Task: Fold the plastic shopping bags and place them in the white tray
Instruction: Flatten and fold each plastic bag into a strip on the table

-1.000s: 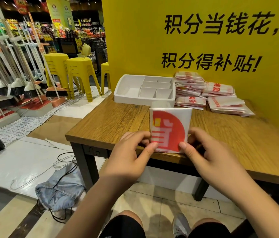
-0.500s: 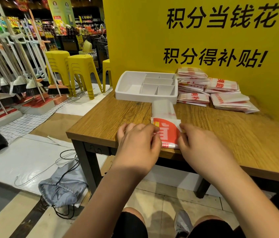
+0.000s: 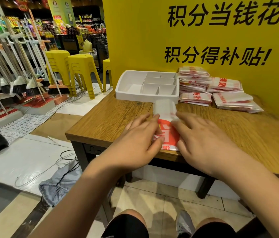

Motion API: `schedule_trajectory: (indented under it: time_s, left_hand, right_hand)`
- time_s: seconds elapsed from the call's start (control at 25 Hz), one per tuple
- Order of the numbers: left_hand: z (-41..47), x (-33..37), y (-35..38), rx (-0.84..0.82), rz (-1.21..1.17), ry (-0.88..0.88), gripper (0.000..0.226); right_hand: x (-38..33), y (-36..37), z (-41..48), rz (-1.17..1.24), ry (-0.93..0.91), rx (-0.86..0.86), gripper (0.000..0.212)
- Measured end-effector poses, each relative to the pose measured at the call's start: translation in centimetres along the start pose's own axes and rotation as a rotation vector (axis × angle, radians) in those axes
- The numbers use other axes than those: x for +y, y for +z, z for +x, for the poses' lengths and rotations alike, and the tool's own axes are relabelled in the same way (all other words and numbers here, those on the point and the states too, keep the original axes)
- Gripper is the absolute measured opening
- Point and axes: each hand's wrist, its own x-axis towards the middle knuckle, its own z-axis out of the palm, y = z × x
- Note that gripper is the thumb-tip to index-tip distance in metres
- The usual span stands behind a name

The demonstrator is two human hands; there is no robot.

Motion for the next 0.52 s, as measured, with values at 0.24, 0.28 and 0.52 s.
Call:
schedule_trajectory:
  time_s: [0.24, 0.28, 0.52]
  left_hand:
    - [1.2, -0.4, -1.3, -0.246, 0.072, -0.023, 0.057]
    - [1.4, -0.5, -1.4, -0.262, 0.072, -0.023, 0.061]
    - [1.5, -1.5, -2.1, -0.36, 0.012, 0.0, 0.076]
  right_hand:
    - [2.5, 1.2, 0.9, 0.244, -0.127, -0.19, 0.086]
    - [2.8, 1.2, 1.1, 0.244, -0.141, -0.221, 0.09]
    - [4.8, 0.9, 0.9, 0.345, -0.191, -0.348, 0.09]
